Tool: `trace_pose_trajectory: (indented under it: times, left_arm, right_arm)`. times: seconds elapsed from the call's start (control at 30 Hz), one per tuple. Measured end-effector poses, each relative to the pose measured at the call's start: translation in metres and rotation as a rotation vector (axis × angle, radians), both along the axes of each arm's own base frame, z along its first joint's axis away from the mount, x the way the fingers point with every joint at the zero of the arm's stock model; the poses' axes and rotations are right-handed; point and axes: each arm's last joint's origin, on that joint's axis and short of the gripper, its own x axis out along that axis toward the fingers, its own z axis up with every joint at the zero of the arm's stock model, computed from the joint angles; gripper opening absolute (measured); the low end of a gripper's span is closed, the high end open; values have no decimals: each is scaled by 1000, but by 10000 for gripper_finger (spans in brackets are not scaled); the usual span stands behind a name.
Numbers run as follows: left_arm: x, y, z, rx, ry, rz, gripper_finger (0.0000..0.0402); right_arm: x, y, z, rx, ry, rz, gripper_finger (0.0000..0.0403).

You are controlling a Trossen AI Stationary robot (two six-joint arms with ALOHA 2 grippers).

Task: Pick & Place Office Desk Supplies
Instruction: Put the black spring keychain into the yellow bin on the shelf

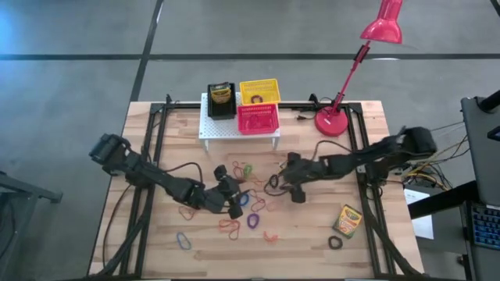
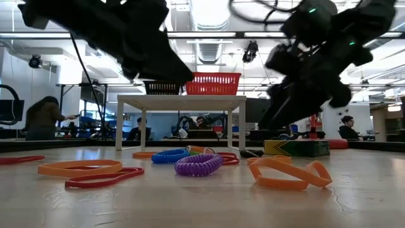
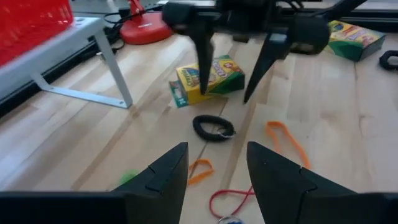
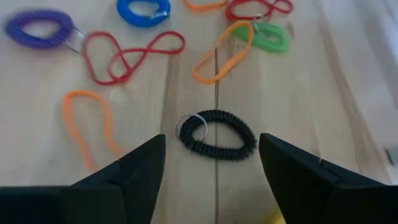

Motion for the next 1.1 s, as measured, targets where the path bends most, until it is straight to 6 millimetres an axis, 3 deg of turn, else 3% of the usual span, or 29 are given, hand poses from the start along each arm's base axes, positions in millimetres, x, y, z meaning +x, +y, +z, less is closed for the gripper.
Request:
trace_pose_trajectory:
  times: [0.33,0.6,0.67,0.9,1.1]
  left_arm:
    - [3,-1,-5,-10,6,-15,166]
    - [3,0,-5,-12,0,-14,166]
    - [3,0,-5,-12,0,-13,166]
    - [3,0,-5,-12,0,-13,166]
    - [4,1,-5,-12,-1,-9,166]
  right_arm:
    - [40,3,-14,-44,232,114,156]
    - [44,5,-13,-24,297,163,29]
    - [42,6,-10,5,295,185,19]
    - [34,8,30,74,170,253,19]
    - [21,5,98,29,-90,315,19]
